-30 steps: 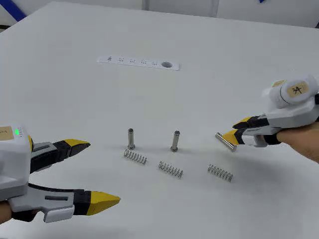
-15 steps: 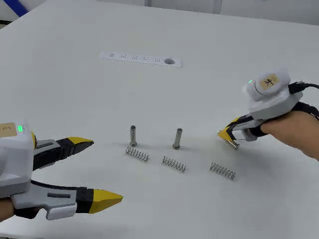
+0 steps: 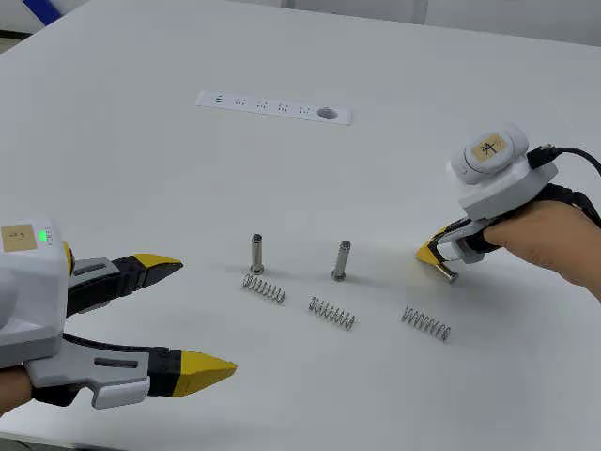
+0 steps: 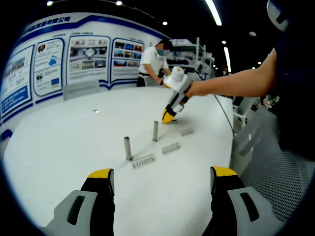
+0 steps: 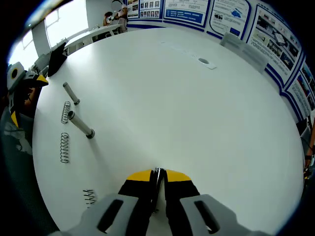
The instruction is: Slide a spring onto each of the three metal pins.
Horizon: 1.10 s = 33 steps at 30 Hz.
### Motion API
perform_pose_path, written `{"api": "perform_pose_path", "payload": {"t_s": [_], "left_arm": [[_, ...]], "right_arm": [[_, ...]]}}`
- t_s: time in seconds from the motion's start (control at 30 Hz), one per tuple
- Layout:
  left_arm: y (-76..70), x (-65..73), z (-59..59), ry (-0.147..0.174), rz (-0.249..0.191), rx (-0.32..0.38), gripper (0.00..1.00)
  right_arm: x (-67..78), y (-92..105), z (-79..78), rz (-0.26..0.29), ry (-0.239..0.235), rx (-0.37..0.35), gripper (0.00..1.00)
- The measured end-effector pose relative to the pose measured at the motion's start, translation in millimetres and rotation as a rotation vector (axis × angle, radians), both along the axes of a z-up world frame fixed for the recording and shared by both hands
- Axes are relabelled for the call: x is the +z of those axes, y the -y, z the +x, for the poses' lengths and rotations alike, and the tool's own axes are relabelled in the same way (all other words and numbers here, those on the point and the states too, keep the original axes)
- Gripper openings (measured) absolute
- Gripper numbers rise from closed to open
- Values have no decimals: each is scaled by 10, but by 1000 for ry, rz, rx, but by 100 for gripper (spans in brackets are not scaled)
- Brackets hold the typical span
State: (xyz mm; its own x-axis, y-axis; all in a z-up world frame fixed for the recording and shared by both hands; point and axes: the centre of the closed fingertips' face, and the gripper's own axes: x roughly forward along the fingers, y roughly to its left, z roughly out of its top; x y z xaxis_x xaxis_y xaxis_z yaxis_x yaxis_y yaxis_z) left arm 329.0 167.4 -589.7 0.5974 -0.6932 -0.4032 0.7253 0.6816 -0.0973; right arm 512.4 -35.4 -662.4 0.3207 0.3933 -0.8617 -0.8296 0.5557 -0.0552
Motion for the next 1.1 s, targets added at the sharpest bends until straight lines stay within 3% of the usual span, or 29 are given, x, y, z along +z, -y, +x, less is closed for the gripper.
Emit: {"api": "perform_pose_path", "payload": {"t_s": [0.37, 0.63, 0.73, 1.1], "left_arm": [[5, -1, -4, 0, 8, -4, 80], [-9, 15, 2, 8, 12, -1, 79], [-3, 46, 14, 13, 2, 1, 79], [46, 33, 4, 11, 22, -26, 79]], "right_arm": [[-8, 6, -1, -10, -91, -52, 9], [7, 43, -58, -15, -60, -68, 8], [72, 29, -125, 22, -59, -75, 8], [385, 15, -330, 100, 24, -65, 9]]}}
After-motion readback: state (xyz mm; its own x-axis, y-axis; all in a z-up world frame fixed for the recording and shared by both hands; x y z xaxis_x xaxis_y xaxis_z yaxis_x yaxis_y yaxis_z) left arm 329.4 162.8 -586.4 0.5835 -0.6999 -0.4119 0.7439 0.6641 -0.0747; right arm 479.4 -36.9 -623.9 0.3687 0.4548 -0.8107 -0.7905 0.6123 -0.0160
